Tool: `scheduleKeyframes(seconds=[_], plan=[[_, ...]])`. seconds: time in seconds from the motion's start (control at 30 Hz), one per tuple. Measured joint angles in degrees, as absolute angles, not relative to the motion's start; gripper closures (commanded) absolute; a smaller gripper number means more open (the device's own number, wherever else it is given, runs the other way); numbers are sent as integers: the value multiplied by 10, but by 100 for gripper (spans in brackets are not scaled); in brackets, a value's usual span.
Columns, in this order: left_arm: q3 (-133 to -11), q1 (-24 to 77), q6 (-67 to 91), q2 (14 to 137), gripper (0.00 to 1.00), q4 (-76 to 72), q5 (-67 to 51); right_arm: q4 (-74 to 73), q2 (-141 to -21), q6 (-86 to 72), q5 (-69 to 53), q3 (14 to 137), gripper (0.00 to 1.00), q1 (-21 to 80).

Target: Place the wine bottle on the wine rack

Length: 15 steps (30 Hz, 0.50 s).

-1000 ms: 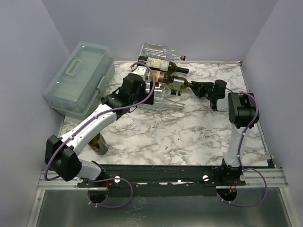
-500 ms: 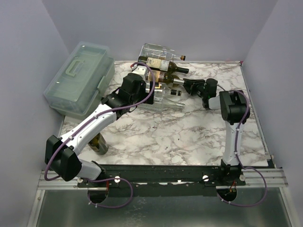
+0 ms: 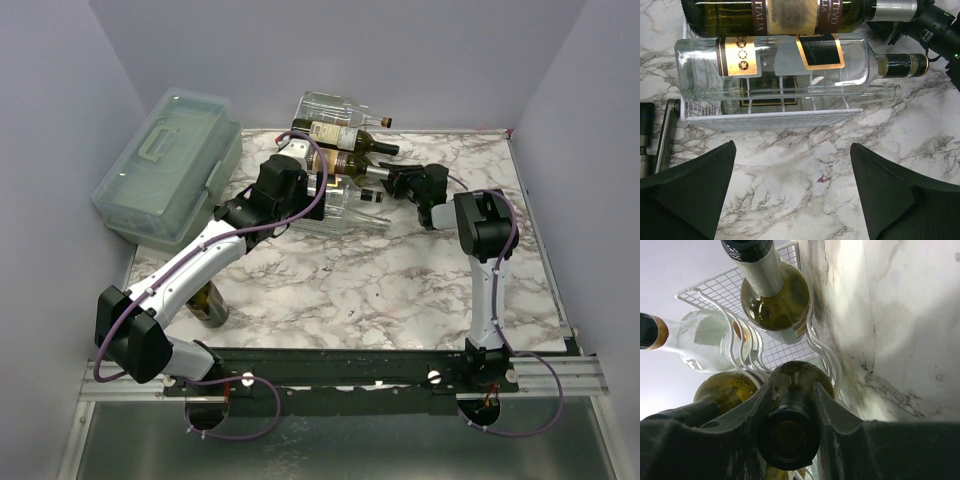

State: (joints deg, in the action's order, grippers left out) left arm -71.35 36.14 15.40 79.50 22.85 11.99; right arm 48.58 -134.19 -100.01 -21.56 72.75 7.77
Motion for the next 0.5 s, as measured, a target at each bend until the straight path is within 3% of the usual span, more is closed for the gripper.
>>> scheduleKeyframes(seconds=[0.5], plan=[[-714, 361, 154, 795, 1, 229, 120, 470, -1361, -1004, -180, 765, 99, 95]])
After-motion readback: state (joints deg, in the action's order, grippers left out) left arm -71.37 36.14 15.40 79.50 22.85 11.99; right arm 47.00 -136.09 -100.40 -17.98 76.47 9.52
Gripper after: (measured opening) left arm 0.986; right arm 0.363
